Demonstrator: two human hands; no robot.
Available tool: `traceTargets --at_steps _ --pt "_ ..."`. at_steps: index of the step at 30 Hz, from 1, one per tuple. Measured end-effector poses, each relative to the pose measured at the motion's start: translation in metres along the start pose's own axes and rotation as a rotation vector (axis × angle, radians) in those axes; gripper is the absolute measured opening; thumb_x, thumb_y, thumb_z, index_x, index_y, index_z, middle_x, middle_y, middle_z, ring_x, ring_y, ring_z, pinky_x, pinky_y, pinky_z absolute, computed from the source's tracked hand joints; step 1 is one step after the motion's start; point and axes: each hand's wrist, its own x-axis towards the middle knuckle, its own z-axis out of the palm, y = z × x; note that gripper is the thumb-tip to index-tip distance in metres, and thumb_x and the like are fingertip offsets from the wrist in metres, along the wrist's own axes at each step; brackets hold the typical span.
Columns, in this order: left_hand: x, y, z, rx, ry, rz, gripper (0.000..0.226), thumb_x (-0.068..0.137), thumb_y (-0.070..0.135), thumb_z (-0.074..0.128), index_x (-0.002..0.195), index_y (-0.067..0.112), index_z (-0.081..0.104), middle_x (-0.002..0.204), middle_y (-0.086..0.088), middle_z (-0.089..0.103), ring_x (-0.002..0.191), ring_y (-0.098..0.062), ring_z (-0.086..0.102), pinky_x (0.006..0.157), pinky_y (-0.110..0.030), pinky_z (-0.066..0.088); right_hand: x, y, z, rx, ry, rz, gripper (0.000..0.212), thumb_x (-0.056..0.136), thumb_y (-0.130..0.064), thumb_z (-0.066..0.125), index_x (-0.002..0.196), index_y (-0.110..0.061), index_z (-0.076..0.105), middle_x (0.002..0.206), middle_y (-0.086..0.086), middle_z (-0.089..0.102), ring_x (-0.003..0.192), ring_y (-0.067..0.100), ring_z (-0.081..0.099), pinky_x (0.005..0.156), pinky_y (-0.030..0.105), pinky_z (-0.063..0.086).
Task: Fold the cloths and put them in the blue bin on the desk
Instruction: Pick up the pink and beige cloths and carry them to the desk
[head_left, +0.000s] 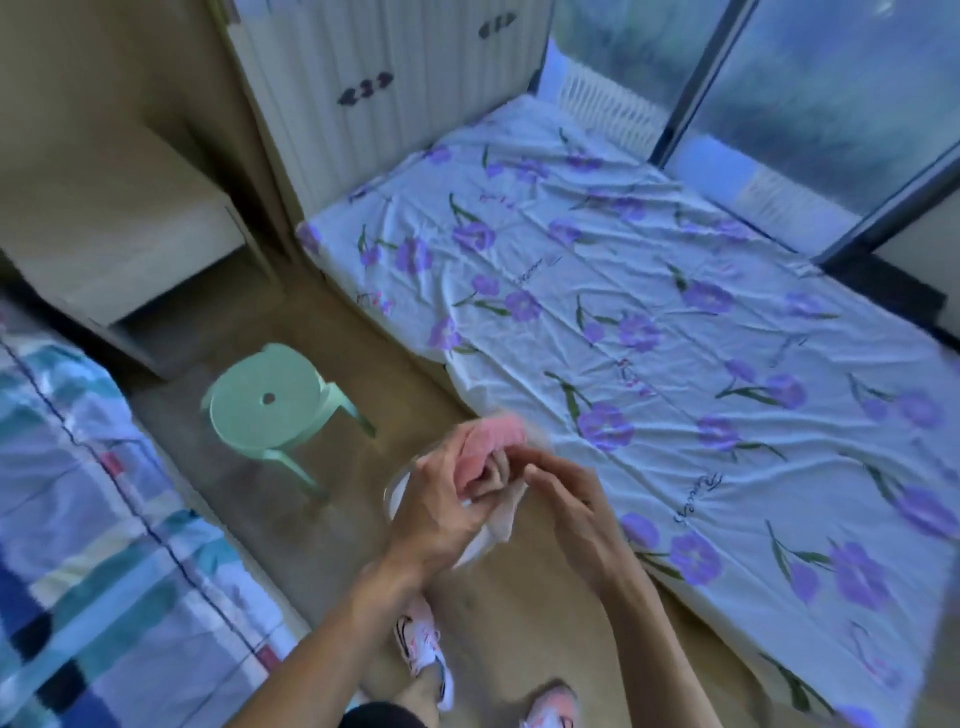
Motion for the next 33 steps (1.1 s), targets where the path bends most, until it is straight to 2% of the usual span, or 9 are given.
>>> traceTargets --at_steps 3,5,8,11,17,20,23,28,33 --pt "-0.008 0.036 0.018 -0.010 -0.018 0.020 0.043 0.074 0.006 0.074 0.112 0.025 0.067 0.090 0.011 0.074 0.084 -0.003 0.071 0.072 -0.023 0.055 -0.033 -0.014 -0.032 0.028 0.043 -0.037 0.027 0.092 -0.015 0.057 0.113 -0.015 0.075 0.110 0.004 0.076 0.109 0.021 0.069 0.096 0.032 0.052" --pt "-0.014 0.059 0.034 -0.011 -0.040 0.036 0.041 0.076 -0.002 0.069 0.107 0.024 0.068 0.082 0.011 0.073 0.075 -0.002 0.069 0.066 -0.024 0.055 -0.056 -0.022 -0.059 0.028 0.087 -0.082 0.026 0.095 -0.009 0.057 0.111 -0.017 0.075 0.108 0.003 0.077 0.109 0.020 0.070 0.094 0.028 0.052" --pt "-0.027 0.101 0.063 -0.005 -0.065 0.107 0.029 0.079 -0.003 0.069 0.096 0.021 0.066 0.071 0.010 0.066 0.063 0.002 0.058 0.059 -0.018 0.047 -0.093 -0.029 -0.108 0.048 0.215 -0.137 0.025 0.097 -0.002 0.057 0.113 -0.013 0.073 0.103 0.006 0.078 0.104 0.021 0.072 0.090 0.024 0.052" --pt "-0.043 0.139 0.100 -0.001 -0.075 0.177 0.034 0.080 -0.007 0.069 0.093 0.024 0.062 0.072 0.024 0.065 0.065 0.008 0.059 0.061 -0.011 0.043 -0.133 -0.030 -0.161 0.049 0.395 -0.167 0.020 0.098 -0.009 0.059 0.112 -0.015 0.071 0.096 0.005 0.078 0.098 0.020 0.073 0.087 0.023 0.051" --pt "-0.075 0.208 0.192 -0.003 -0.087 0.302 0.036 0.084 -0.002 0.067 0.102 0.028 0.062 0.078 0.020 0.068 0.077 0.012 0.064 0.067 -0.005 0.044 -0.227 -0.018 -0.257 -0.026 0.702 -0.216 0.035 0.095 -0.032 0.061 0.130 -0.028 0.062 0.119 -0.010 0.071 0.115 0.003 0.064 0.099 0.031 0.052" --pt "-0.089 0.246 0.245 0.017 -0.170 0.400 0.033 0.081 0.006 0.064 0.108 0.026 0.063 0.084 0.017 0.068 0.082 0.008 0.065 0.070 -0.009 0.047 -0.286 -0.005 -0.298 -0.026 0.881 -0.203 0.040 0.093 -0.040 0.061 0.132 -0.030 0.060 0.121 -0.012 0.069 0.117 -0.001 0.062 0.102 0.035 0.052" --pt "-0.098 0.276 0.294 0.058 -0.252 0.464 0.036 0.079 -0.003 0.066 0.106 0.021 0.064 0.082 0.012 0.066 0.078 -0.009 0.066 0.072 -0.032 0.052 -0.337 0.009 -0.328 0.022 1.046 -0.171 0.042 0.088 -0.042 0.061 0.129 -0.033 0.060 0.122 -0.013 0.068 0.117 0.002 0.062 0.104 0.039 0.050" --pt "-0.123 0.322 0.390 0.019 -0.534 0.444 0.032 0.079 0.001 0.070 0.100 0.023 0.063 0.086 -0.005 0.070 0.084 -0.027 0.069 0.072 -0.049 0.057 -0.425 0.028 -0.370 0.070 1.339 -0.135 0.043 0.086 -0.037 0.062 0.129 -0.030 0.058 0.123 -0.015 0.066 0.117 0.001 0.062 0.102 0.032 0.051" --pt "-0.167 0.364 0.488 -0.044 -0.781 0.489 0.024 0.080 0.010 0.074 0.094 0.027 0.064 0.083 0.003 0.070 0.080 -0.021 0.068 0.074 -0.042 0.054 -0.503 0.052 -0.409 0.114 1.576 -0.069 0.044 0.089 -0.034 0.065 0.132 -0.031 0.058 0.127 -0.013 0.066 0.121 0.001 0.060 0.105 0.032 0.048"
